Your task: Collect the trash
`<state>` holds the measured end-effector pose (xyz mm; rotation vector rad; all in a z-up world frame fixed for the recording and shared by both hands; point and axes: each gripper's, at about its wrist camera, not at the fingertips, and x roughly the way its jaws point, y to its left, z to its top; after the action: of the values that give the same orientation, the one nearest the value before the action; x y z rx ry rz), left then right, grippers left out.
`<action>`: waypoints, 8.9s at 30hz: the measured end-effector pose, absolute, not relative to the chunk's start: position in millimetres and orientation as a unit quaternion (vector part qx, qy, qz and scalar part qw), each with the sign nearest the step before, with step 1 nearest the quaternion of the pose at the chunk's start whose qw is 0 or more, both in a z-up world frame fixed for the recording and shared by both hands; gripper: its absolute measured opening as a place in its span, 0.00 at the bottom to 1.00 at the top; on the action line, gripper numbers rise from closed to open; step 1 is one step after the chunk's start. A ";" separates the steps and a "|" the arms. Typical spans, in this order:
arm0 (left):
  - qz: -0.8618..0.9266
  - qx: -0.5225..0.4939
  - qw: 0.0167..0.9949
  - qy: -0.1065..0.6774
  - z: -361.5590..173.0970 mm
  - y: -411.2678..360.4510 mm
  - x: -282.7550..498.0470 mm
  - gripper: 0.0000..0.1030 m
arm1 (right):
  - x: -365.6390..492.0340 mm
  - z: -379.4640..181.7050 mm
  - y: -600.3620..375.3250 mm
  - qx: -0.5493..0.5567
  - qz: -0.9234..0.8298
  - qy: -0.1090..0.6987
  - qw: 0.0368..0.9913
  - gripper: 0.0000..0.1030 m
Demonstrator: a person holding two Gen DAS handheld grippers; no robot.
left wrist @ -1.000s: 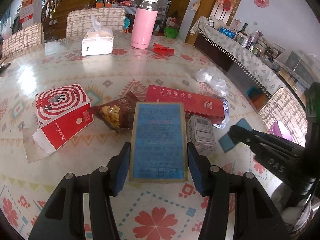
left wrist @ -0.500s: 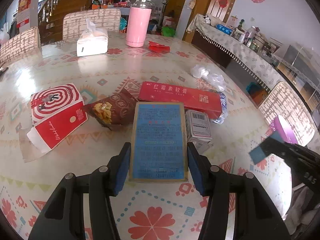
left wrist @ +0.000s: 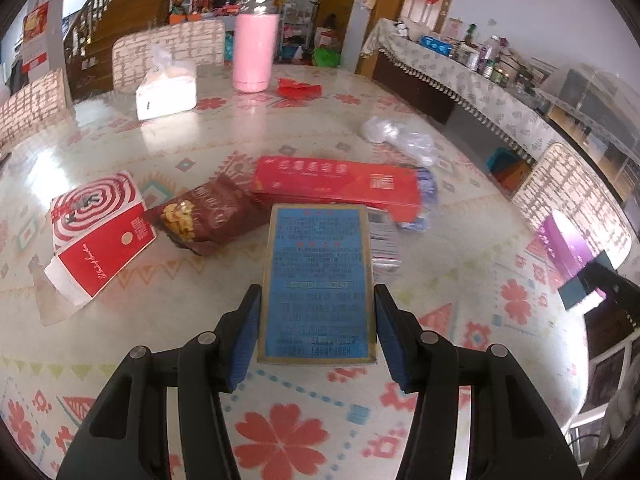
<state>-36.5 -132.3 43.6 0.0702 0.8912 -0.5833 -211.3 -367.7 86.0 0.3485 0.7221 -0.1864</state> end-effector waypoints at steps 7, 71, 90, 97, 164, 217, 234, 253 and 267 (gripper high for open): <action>-0.313 0.049 0.856 0.409 71.7 -163.0 -69.4 0.52 | -239.1 85.3 -410.3 0.191 -0.116 0.334 0.916 0.16; -0.223 0.071 0.877 0.419 75.1 -173.0 -55.4 0.77 | -283.3 58.7 -453.8 0.261 -0.086 0.319 0.907 0.73; -0.216 0.039 0.839 0.497 21.1 -188.0 1.4 0.32 | -257.8 57.7 -400.0 0.225 -0.064 0.357 0.904 0.74; -0.231 0.006 0.856 0.463 40.8 -160.9 -10.4 0.32 | -233.4 52.2 -378.9 0.204 -0.044 0.379 0.902 0.74; -0.231 -0.078 0.875 0.419 53.1 -96.9 6.2 0.32 | -255.1 97.5 -406.9 0.142 -0.098 0.391 0.904 0.42; -0.512 0.105 0.738 0.427 106.1 -509.8 -147.4 0.38 | -346.2 52.8 -623.5 0.282 -0.207 0.295 0.889 0.44; -0.411 0.138 0.812 0.391 100.3 -426.3 -142.5 0.79 | -334.1 57.8 -583.8 0.270 -0.171 0.295 0.901 0.68; -0.293 0.060 0.867 0.398 105.2 -215.2 -99.7 0.79 | -263.9 57.0 -458.1 0.240 -0.061 0.338 0.908 0.75; -0.189 0.039 0.892 0.410 85.0 -90.1 -19.9 0.79 | -213.0 35.5 -400.2 0.240 -0.028 0.360 0.901 0.75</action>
<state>-19.9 -90.1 85.0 0.0801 0.8506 -0.3923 -213.0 -400.2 35.5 0.4966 0.7449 -0.0585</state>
